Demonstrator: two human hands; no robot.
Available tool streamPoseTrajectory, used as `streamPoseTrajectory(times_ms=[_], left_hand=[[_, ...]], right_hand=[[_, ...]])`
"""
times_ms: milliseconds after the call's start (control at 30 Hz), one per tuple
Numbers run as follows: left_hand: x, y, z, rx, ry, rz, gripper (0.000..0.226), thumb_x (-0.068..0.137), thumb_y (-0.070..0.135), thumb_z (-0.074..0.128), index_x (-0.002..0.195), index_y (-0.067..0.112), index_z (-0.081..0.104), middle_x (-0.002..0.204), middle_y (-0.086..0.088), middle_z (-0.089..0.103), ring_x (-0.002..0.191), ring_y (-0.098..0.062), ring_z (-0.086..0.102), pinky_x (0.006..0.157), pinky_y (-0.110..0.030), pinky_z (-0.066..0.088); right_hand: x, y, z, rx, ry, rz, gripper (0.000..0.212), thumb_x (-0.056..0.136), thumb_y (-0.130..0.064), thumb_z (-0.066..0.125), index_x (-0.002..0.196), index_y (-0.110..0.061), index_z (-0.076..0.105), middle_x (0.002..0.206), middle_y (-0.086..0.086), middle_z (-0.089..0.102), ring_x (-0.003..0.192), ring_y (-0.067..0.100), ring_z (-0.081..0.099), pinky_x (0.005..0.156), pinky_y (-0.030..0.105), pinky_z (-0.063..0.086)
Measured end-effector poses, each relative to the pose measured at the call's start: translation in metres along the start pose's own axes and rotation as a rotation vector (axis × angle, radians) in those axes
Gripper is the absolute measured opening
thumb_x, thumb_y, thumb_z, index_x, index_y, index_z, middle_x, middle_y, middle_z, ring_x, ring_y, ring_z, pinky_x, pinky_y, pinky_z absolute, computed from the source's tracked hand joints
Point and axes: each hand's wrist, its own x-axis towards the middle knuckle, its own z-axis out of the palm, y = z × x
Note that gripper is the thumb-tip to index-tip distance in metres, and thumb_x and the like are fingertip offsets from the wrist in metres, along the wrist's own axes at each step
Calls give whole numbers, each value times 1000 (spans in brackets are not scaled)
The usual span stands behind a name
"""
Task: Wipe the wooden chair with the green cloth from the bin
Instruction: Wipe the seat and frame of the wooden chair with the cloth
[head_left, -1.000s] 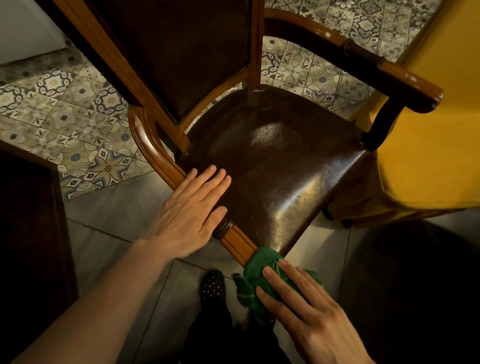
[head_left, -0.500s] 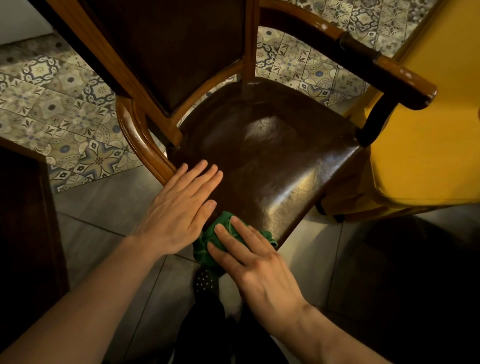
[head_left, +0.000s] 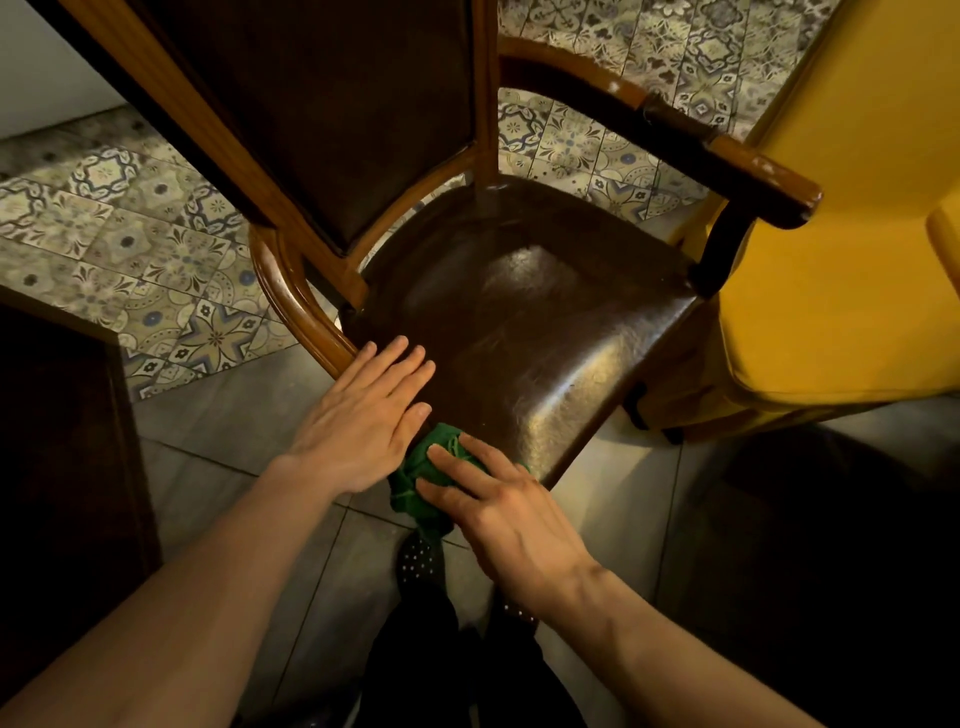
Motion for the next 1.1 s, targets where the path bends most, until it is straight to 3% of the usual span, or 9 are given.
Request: streamPoseTrajectory(times_ms=[200,333,500,700,833,1000,1100], left_hand=[[-8,21,-22,-104,-106,-49,58,106,48,14,158,23,24,166,3,24,154,-10,6,126,-34,-2],[-11,38,-52,-176,-28,-87,56,105,50,22,157,28,28,163,6,32,152,-10,17,120,-25,-3],[-4,60,-110,-220,54,-19,55,105,44,38,157,35,25,162,10,35,151,-7,21,124,-28,7],[-1,108,-184,-314,73,73,86,82,72,54,150,62,3,161,20,26,149,-8,19,119,-37,25],[6,130,-226,-280,250,112,60,91,48,64,138,57,28,135,27,48,129,-3,46,104,-32,44],[15,141,-278,-85,394,156,51,87,33,69,125,51,41,122,24,58,117,-3,55,92,-28,47],[21,147,-307,-51,407,180,48,87,34,69,124,48,42,119,21,59,114,-6,56,91,-30,48]], right_hand=[[-6,1,-43,50,68,86,45,95,-20,59,139,-27,55,140,-1,54,118,27,52,88,43,55],[-14,9,-88,64,144,179,44,92,-21,59,136,-28,57,138,-3,56,118,24,55,92,38,52],[-20,14,-153,40,294,267,42,93,-19,60,133,-30,59,133,-6,59,112,20,59,91,38,53],[-33,2,-224,94,434,214,37,85,-19,65,119,-29,56,114,-7,62,102,18,61,81,38,53],[-47,-4,-265,176,520,180,40,85,-23,71,112,-32,44,112,-13,59,98,7,61,78,33,56],[-67,4,-315,134,530,186,58,76,-28,81,119,-37,44,119,-15,56,102,4,59,82,21,54],[-70,7,-341,12,516,188,53,78,-30,78,122,-32,48,119,-8,58,101,14,60,82,32,55]])
